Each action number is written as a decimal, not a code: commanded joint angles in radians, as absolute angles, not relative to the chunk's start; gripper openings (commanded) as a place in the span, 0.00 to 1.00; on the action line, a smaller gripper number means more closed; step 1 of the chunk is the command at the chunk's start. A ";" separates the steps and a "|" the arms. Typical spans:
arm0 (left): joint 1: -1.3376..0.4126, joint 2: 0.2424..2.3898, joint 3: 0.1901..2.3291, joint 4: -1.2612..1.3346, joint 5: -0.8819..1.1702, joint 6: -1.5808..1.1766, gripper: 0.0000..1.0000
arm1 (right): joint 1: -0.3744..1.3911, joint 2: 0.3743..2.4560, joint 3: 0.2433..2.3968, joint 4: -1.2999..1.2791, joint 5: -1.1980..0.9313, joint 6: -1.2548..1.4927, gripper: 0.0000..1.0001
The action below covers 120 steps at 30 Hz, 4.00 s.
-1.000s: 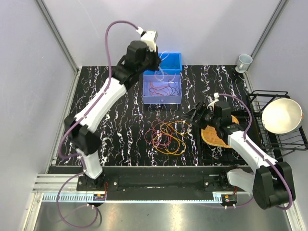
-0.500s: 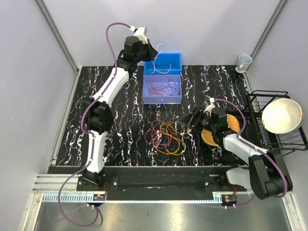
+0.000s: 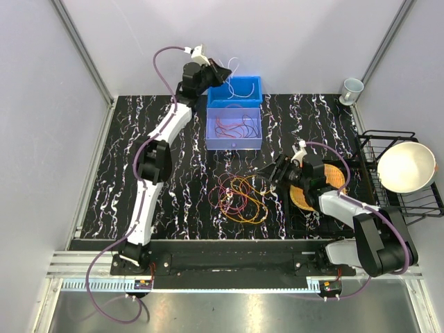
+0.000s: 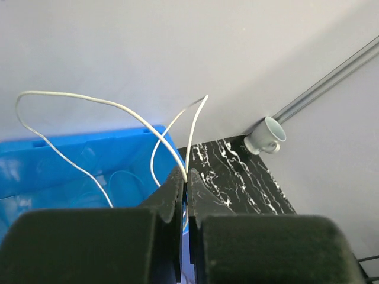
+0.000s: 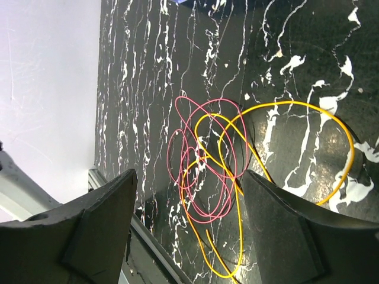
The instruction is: Untangle the cables
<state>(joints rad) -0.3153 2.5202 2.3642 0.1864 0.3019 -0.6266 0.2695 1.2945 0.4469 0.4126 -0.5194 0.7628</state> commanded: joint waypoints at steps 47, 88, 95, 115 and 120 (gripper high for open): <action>-0.451 1.077 1.316 0.327 0.526 -1.310 0.99 | 0.591 1.525 0.969 -0.167 -0.114 0.729 0.75; -0.357 0.856 1.046 -0.106 0.436 -1.019 0.99 | 0.739 1.804 1.272 -0.451 0.069 0.755 0.63; -0.357 0.775 0.983 -0.296 0.282 -0.827 0.99 | 0.761 1.804 1.293 -0.460 0.061 0.741 0.59; -0.356 0.698 0.810 -0.433 0.222 -0.687 0.99 | 0.770 1.947 1.351 -0.448 0.066 0.736 0.41; -0.356 0.698 0.793 -0.434 0.215 -0.684 0.99 | 0.770 1.970 1.358 -0.443 0.064 0.733 0.31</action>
<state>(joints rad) -0.3607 0.7124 0.7998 -0.4648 0.2363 -0.7067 0.7631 1.9518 1.3258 -0.4580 0.0376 0.7368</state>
